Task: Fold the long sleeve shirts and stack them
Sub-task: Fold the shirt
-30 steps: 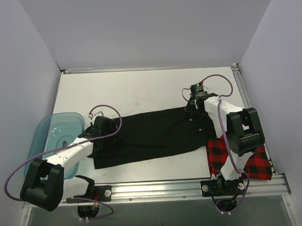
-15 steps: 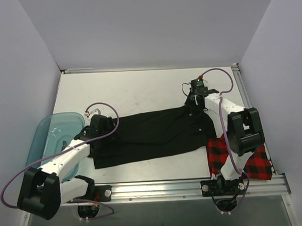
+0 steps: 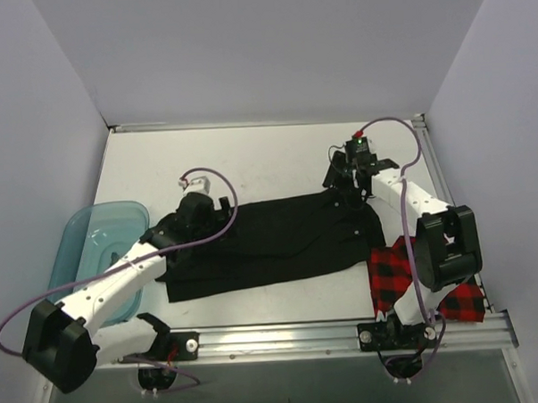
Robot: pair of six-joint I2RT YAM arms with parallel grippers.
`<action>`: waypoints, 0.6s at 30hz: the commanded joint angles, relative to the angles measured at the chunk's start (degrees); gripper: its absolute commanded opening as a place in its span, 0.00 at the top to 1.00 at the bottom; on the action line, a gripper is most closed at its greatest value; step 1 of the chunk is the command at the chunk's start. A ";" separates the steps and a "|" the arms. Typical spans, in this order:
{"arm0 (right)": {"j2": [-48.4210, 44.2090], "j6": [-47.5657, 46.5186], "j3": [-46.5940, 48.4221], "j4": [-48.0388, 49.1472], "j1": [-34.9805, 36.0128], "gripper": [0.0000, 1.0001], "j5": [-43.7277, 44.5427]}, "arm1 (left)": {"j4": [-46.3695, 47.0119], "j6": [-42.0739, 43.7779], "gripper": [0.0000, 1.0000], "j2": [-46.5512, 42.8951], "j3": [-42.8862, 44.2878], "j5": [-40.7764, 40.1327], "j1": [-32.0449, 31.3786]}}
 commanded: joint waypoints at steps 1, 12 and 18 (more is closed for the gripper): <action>-7.93 0.47 -1.91 -1.06 1.15 0.46 -3.99 | 0.74 -0.89 0.03 2.28 5.36 -0.82 -5.19; -8.03 18.39 -21.67 28.95 12.49 0.48 -21.83 | 8.66 -8.97 0.07 17.40 4.06 -4.68 -9.85; -4.16 21.74 -29.06 34.80 16.46 0.49 -20.71 | 12.26 -13.46 0.07 17.67 -6.40 -5.31 -6.61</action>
